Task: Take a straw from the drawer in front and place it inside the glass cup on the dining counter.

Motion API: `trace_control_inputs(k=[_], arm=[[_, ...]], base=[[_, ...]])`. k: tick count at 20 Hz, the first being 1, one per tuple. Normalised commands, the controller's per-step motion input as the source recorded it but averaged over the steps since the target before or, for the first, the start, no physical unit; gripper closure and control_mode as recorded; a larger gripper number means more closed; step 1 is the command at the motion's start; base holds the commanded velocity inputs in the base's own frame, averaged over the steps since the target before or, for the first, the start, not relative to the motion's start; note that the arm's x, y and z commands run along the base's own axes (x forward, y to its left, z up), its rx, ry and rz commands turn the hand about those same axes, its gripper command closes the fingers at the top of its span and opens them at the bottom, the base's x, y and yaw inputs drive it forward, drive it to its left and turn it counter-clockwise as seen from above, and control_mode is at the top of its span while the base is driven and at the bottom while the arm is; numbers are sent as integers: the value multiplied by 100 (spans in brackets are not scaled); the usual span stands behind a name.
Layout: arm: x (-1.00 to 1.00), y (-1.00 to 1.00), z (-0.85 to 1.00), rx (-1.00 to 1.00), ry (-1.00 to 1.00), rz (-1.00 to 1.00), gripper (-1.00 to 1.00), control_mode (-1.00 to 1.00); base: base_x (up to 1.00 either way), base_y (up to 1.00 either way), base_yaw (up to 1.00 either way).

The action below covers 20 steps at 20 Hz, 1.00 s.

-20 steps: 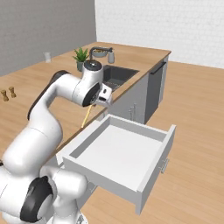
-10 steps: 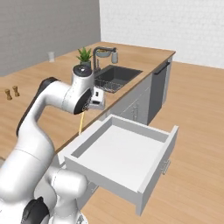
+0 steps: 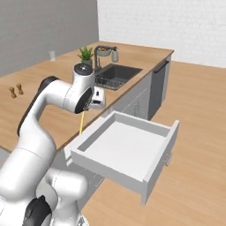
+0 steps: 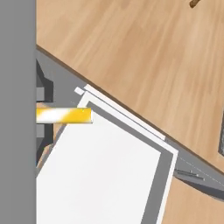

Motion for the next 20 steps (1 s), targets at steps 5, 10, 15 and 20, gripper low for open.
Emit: trace_control_inputs(k=[5,10,15,20], arm=[[0,0,0,0,0,0,100,100],[0,0,0,0,0,0,100,100],[0,0,0,0,0,0,100,100],[0,0,0,0,0,0,100,100]], base=[[-100,-51,-12],[-91,15,-6],[-23,100,0],[12,100,0]])
